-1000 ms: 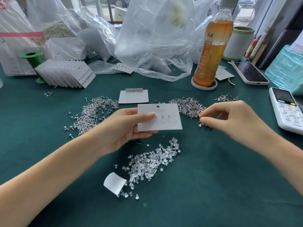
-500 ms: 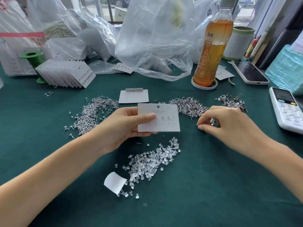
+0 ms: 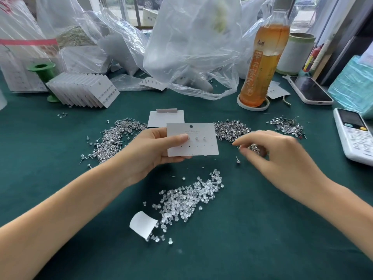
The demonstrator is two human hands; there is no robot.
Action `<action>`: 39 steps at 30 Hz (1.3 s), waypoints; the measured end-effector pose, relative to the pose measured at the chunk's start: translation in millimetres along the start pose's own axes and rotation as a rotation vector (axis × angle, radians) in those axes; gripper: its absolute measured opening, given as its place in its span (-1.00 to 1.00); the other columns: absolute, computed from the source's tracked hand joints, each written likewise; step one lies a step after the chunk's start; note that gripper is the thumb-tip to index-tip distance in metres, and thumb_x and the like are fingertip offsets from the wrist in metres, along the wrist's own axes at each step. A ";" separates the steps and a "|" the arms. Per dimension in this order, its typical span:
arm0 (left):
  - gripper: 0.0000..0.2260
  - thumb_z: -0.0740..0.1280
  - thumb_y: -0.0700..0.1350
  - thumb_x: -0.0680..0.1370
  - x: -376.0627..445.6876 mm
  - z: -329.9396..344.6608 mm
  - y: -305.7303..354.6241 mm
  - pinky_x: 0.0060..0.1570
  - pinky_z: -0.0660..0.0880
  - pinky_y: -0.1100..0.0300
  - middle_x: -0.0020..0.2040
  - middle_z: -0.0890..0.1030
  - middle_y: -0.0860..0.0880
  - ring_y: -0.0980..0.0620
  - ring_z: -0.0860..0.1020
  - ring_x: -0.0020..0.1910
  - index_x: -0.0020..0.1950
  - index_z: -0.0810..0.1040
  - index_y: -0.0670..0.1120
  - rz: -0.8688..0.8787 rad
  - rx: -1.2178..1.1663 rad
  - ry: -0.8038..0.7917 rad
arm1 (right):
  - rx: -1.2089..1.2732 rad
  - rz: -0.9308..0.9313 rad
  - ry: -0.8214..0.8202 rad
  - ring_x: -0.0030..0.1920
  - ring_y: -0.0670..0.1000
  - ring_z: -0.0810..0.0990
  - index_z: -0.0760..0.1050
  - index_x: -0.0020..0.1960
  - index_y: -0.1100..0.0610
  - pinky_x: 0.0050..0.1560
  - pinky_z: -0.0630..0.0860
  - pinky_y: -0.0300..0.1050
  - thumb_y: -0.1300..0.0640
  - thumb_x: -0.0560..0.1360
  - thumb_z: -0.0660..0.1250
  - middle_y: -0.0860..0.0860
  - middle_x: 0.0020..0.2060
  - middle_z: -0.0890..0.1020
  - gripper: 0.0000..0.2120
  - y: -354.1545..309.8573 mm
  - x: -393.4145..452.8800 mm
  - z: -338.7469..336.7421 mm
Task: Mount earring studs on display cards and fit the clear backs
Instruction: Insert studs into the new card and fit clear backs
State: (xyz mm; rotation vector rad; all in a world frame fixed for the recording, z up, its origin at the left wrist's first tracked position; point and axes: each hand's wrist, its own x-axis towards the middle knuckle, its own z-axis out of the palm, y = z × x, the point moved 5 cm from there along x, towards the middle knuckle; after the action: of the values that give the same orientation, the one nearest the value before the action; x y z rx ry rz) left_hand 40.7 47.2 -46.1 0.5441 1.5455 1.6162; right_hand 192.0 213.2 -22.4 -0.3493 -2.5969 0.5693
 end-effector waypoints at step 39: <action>-0.76 0.38 -0.10 0.38 0.5 2.6 -3.4 -0.23 0.56 0.30 -0.01 0.70 -0.07 0.06 0.67 -0.15 0.03 0.64 -0.11 0.015 0.028 -0.025 | 0.135 0.200 -0.099 -0.48 -0.10 0.28 0.67 -0.16 -0.02 -0.44 0.27 -0.37 0.20 0.43 0.47 -0.31 -0.56 0.47 -0.88 37.8 14.4 -12.6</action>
State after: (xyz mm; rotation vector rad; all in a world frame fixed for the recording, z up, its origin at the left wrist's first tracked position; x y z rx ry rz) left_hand 43.3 48.9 -49.1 0.5905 1.5508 1.5952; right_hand 191.1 255.5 -23.6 -0.5530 -2.6166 0.8467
